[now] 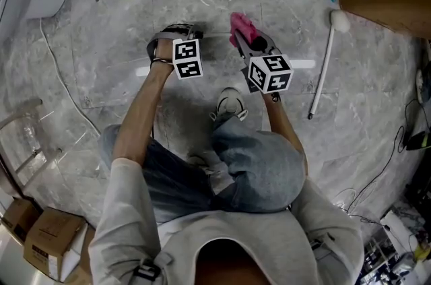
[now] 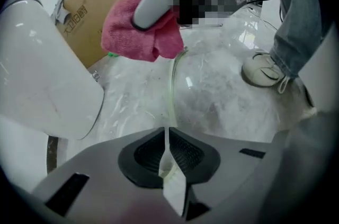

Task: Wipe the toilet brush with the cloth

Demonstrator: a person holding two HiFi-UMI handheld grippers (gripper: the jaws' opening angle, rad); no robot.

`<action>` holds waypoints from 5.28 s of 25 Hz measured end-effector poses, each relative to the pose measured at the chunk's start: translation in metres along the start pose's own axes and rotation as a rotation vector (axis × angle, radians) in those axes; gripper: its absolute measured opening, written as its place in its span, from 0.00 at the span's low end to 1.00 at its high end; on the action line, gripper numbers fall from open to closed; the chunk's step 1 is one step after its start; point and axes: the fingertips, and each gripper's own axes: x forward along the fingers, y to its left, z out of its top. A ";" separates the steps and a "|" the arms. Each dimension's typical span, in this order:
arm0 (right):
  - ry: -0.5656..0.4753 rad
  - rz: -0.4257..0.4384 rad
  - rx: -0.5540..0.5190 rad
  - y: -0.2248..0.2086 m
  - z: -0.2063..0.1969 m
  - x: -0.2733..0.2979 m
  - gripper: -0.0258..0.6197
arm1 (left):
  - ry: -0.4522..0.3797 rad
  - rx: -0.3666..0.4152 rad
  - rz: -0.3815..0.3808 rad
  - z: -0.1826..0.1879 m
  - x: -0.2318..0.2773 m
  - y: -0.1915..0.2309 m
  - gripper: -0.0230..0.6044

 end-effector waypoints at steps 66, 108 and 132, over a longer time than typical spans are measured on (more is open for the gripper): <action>0.252 -0.472 -0.028 -0.109 -0.098 -0.012 0.22 | 0.096 -0.054 -0.109 -0.012 0.043 -0.020 0.17; 0.286 -0.526 -0.020 -0.138 -0.116 -0.057 0.22 | 0.125 -0.038 -0.126 -0.015 0.050 -0.022 0.17; 0.317 -0.160 -0.152 -0.005 -0.090 0.066 0.22 | 0.140 -0.021 -0.128 -0.015 0.053 -0.024 0.17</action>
